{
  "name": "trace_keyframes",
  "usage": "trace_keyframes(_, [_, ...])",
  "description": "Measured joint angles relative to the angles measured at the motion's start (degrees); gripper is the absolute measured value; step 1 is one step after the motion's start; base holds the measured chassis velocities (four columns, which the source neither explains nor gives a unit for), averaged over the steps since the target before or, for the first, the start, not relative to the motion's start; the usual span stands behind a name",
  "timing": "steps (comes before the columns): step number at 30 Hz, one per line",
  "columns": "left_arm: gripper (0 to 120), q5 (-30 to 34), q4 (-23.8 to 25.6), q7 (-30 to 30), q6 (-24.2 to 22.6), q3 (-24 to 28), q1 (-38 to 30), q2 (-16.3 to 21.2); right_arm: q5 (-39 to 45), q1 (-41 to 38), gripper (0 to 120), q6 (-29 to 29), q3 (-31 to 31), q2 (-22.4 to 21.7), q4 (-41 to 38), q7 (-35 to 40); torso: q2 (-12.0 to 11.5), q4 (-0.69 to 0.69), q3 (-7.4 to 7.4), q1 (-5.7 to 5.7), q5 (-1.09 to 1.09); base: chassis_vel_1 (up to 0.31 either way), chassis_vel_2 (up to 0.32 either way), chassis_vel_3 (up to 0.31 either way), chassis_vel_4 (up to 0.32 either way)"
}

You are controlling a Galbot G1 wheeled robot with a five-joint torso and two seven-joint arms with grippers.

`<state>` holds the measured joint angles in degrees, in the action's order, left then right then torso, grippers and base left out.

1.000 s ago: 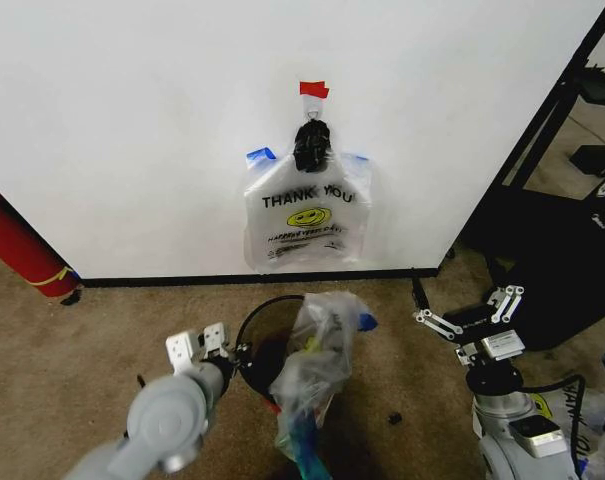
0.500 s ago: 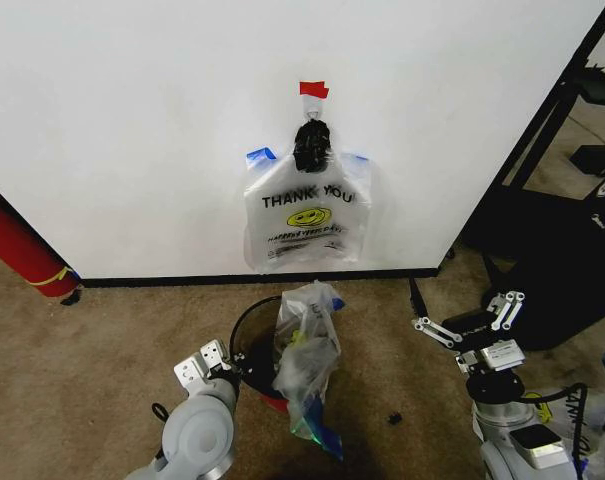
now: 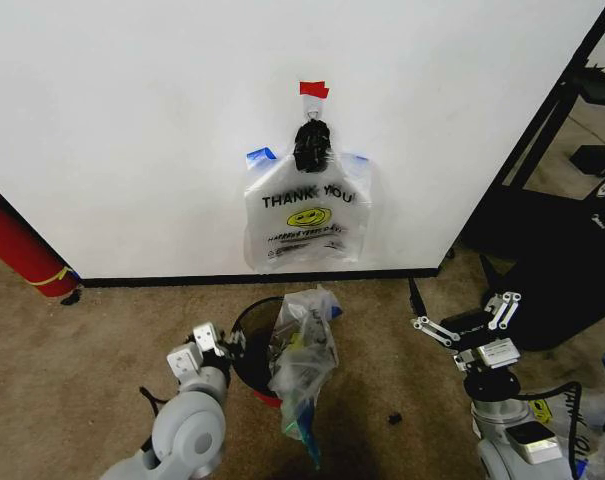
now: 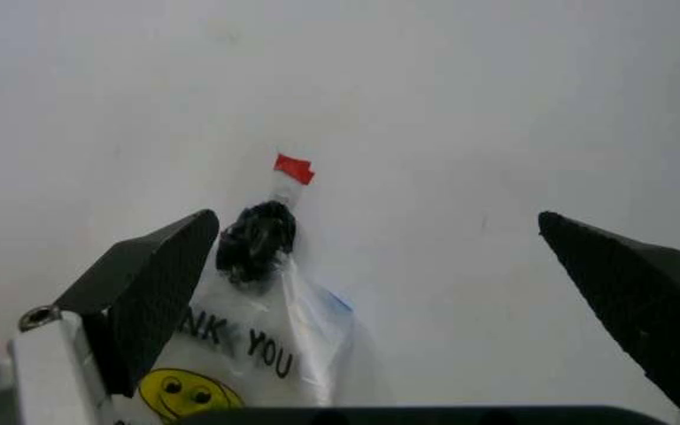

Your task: Pick up the garbage bag from the wall and place it over the trash bin.

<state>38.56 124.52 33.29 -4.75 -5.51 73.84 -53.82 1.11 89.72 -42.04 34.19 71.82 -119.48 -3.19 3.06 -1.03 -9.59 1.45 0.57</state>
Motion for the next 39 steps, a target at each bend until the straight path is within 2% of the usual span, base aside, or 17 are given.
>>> trace_keyframes(1, [64, -6.46, 0.57, -7.08, 2.62, 0.05, 0.48, 1.90, -0.88, -0.40, 100, 1.23, 0.26, 0.07, 0.40, 1.79, 0.00, 0.01, 0.00, 0.00, 0.00, 0.000, 0.000, 0.000, 0.000])
trace_keyframes(2, [64, -6.46, 0.57, -7.08, 2.62, 0.05, 0.48, 1.90, -0.88, -0.40, 100, 1.23, 0.26, 0.07, 0.40, 1.79, 0.00, 0.01, 0.00, 0.00, 0.00, 0.000, 0.000, 0.000, 0.000])
trace_keyframes(3, [69, -11.25, 1.17, -12.45, 3.78, 0.26, 0.73, 3.32, -2.66, -0.81, 100, 2.89, 0.51, 0.14, 0.82, 4.39, 0.00, 0.01, 0.00, 0.00, 0.00, 0.000, 0.000, 0.000, 0.000])
trace_keyframes(5, [77, -16.36, 2.55, -21.13, 4.09, 1.46, 0.64, 5.55, -7.23, -1.64, 100, 7.72, 0.85, 0.12, 1.79, 11.91, 0.00, 0.01, 0.00, 0.00, 0.00, 0.000, 0.000, 0.000, 0.000])
trace_keyframes(7, [85, -17.77, 3.21, -27.97, 2.35, 4.12, -1.47, 7.28, -10.17, -2.31, 100, 15.37, 1.09, -0.67, 3.07, 19.82, 0.00, 0.00, 0.00, 0.00, -0.01, 0.000, 0.000, 0.000, 0.000])
trace_keyframes(9, [92, -17.01, 2.68, -29.67, -0.15, 7.08, -4.57, 7.84, -10.52, -3.06, 100, 21.15, 1.21, -1.61, 4.42, 24.90, 0.00, -0.01, 0.00, 0.00, 0.00, 0.000, 0.000, 0.000, 0.000])
trace_keyframes(10, [92, -17.01, 2.68, -29.67, -0.15, 7.08, -4.57, 7.84, -10.52, -3.06, 100, 21.15, 1.21, -1.61, 4.42, 24.90, 0.00, -0.01, 0.00, 0.00, 0.00, 0.000, 0.000, 0.000, 0.000])
trace_keyframes(11, [97, -14.71, 2.21, -29.76, -2.97, 9.35, -7.26, 7.99, -10.13, -3.44, 100, 23.41, 1.29, -2.05, 5.15, 26.61, -0.01, 0.00, -0.01, 0.00, 0.00, 0.000, 0.000, 0.000, 0.000])
trace_keyframes(13, [100, -9.90, 2.16, -27.38, -8.18, 12.40, -11.25, 7.97, -9.49, -3.67, 100, 24.81, 1.31, -2.41, 5.70, 27.44, -0.01, -0.01, -0.01, 0.01, 0.00, 0.000, 0.000, 0.000, 0.000])
trace_keyframes(16, [99, 1.08, 2.16, -17.47, -15.80, 19.91, -17.93, 6.91, -9.36, -3.53, 100, 25.19, 1.11, -2.30, 6.03, 27.43, -0.01, -0.01, -0.01, 0.01, 0.00, 0.000, 0.000, 0.000, 0.000])
trace_keyframes(21, [95, 7.84, 0.83, -10.21, -19.78, 26.02, -22.18, 4.74, -9.31, -3.45, 100, 25.12, 0.60, -1.79, 6.03, 26.85, -0.01, -0.01, -0.01, 0.00, -0.02, 0.000, 0.000, 0.000, 0.000])
trace_keyframes(25, [94, 8.00, -1.74, -6.46, -20.96, 29.31, -23.44, 2.84, -9.27, -3.42, 100, 24.86, 0.27, -1.44, 5.93, 26.23, -0.01, 0.00, -0.01, 0.00, -0.02, 0.000, 0.000, 0.000, 0.000])
trace_keyframes(27, [93, 5.90, -3.60, -5.27, -21.20, 30.62, -23.82, 2.27, -9.17, -3.26, 100, 24.45, 0.01, -1.28, 5.74, 25.86, -0.01, 0.00, 0.00, 0.00, -0.01, 0.000, 0.000, 0.000, 0.000])
trace_keyframes(31, [77, 2.90, -4.98, -4.37, -21.21, 31.26, -24.64, 2.05, -9.11, -3.25, 100, 23.89, -0.22, -0.85, 5.80, 25.50, -0.01, 0.00, 0.00, 0.00, -0.01, 0.000, 0.000, 0.000, 0.000])
trace_keyframes(32, [77, 2.90, -4.98, -4.37, -21.21, 31.26, -24.64, 2.05, -9.11, -3.25, 100, 23.89, -0.22, -0.85, 5.80, 25.50, -0.01, 0.00, 0.00, 0.00, -0.01, 0.000, 0.000, 0.000, 0.000])
trace_keyframes(38, [51, 2.54, -5.36, -3.39, -21.79, 31.38, -24.69, 1.51, -9.09, -3.46, 100, 23.54, -0.68, -0.47, 5.96, 25.10, -0.01, 0.00, 0.00, 0.00, -0.01, 0.000, 0.000, 0.000, 0.000])
trace_keyframes(39, [51, 2.54, -5.36, -3.39, -21.79, 31.38, -24.69, 1.51, -9.09, -3.46, 100, 23.54, -0.68, -0.47, 5.96, 25.10, -0.01, 0.00, 0.00, 0.00, -0.01, 0.000, 0.000, 0.000, 0.000])
